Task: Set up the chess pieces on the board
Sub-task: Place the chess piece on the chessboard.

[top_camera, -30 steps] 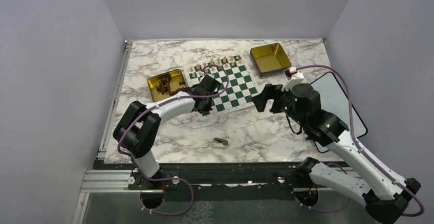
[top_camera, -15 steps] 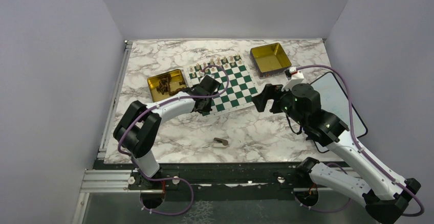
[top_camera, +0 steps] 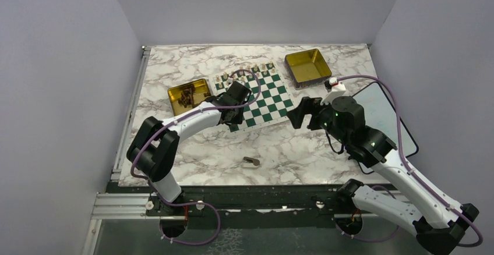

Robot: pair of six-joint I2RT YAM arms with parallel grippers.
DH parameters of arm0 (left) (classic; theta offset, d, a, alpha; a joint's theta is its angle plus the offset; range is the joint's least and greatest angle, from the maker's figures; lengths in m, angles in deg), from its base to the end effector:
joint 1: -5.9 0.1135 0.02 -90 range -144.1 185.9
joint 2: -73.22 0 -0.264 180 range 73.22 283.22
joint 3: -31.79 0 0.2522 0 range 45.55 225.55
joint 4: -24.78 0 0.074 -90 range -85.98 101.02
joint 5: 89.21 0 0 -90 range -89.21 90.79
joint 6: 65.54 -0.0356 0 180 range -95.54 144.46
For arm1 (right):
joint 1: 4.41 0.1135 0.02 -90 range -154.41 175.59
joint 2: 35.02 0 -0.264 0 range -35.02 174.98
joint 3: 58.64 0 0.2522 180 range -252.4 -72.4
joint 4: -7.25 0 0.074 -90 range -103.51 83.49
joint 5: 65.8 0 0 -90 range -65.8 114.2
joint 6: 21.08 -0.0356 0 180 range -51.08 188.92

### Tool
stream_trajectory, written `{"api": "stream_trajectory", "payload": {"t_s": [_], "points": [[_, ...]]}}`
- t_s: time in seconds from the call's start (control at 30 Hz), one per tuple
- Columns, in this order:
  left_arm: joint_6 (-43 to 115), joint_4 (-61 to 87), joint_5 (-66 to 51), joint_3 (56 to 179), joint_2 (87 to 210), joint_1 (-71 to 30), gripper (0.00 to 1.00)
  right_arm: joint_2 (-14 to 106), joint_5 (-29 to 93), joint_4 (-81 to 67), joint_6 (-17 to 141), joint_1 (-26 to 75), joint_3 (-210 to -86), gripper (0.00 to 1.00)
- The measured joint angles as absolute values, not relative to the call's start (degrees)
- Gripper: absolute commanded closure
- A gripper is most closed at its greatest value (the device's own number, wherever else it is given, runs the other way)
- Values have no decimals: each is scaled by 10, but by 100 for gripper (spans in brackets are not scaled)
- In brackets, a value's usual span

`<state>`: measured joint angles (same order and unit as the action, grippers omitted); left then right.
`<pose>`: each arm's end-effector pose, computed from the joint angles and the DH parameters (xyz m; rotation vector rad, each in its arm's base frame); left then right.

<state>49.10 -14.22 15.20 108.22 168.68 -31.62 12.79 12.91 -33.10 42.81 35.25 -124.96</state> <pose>0.2758 -0.2006 0.2020 0.1932 2.5307 -0.1005 0.1453 0.1114 0.3487 -0.1022 1.9843 0.5637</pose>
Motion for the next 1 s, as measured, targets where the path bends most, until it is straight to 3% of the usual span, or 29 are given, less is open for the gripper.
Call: {"api": "stream_trajectory", "payload": {"t_s": [0.3, 0.67, 0.87, 1.0], "points": [[484, -172, 153, 1164, 1642, -298, 65, 125, 129, -331, 428, 353, -1243, 2], [465, -178, 128, 1174, 1624, -90, 69, 113, 129, -331, 428, 353, -1237, 2], [462, -162, 128, 1174, 1651, -41, 71, 113, 129, -331, 428, 353, -1236, 2], [461, -156, 129, 1175, 1698, -31, 66, 113, 129, -331, 428, 353, -1236, 2]]}}
